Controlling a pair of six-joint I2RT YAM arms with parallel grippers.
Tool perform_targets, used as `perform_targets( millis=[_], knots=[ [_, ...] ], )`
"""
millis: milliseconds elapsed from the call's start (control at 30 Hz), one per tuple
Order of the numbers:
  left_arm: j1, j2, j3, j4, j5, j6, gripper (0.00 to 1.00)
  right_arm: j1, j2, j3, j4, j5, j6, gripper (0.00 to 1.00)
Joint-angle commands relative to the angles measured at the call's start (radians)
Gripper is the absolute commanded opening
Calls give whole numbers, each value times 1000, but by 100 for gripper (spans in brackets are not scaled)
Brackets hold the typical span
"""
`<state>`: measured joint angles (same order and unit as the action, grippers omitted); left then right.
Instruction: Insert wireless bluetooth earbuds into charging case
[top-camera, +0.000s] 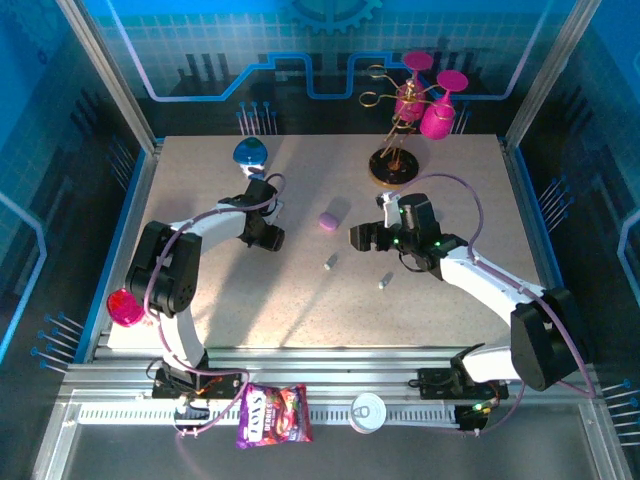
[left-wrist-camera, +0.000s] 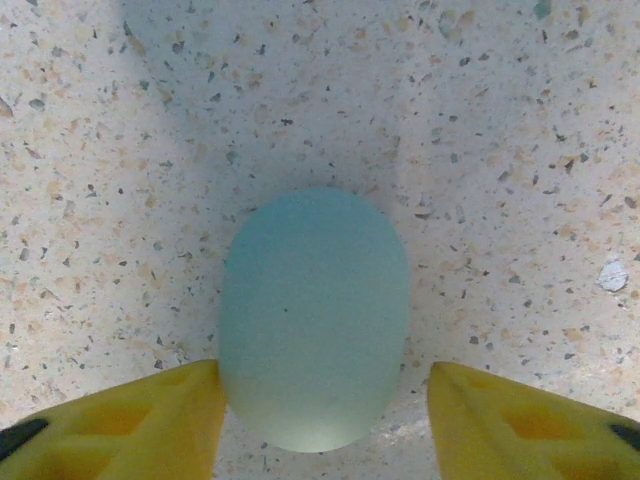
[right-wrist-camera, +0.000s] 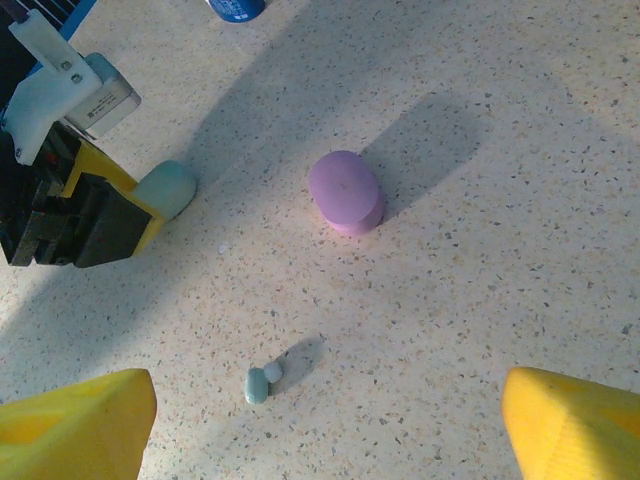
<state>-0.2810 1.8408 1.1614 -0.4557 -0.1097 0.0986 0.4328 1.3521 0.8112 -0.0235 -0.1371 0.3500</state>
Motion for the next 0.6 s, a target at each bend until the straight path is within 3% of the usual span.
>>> perform_targets(
  millis=[0, 167, 333, 500, 567],
  knots=[
    [8, 26, 27, -37, -13, 18, 52, 3, 0, -12, 6, 8, 0, 89],
    [8, 31, 24, -36, -16, 21, 40, -2, -13, -12, 2, 5, 6, 89],
    [6, -16, -4, -8, -7, 27, 36, -6, -40, -6, -16, -15, 37, 89],
    [-39, -147, -90, 98, 29, 112, 36, -29, -87, 18, -81, -79, 135, 86],
    [-59, -219, -135, 161, 105, 147, 38, -35, -112, 27, -113, -102, 163, 86]
  ],
)
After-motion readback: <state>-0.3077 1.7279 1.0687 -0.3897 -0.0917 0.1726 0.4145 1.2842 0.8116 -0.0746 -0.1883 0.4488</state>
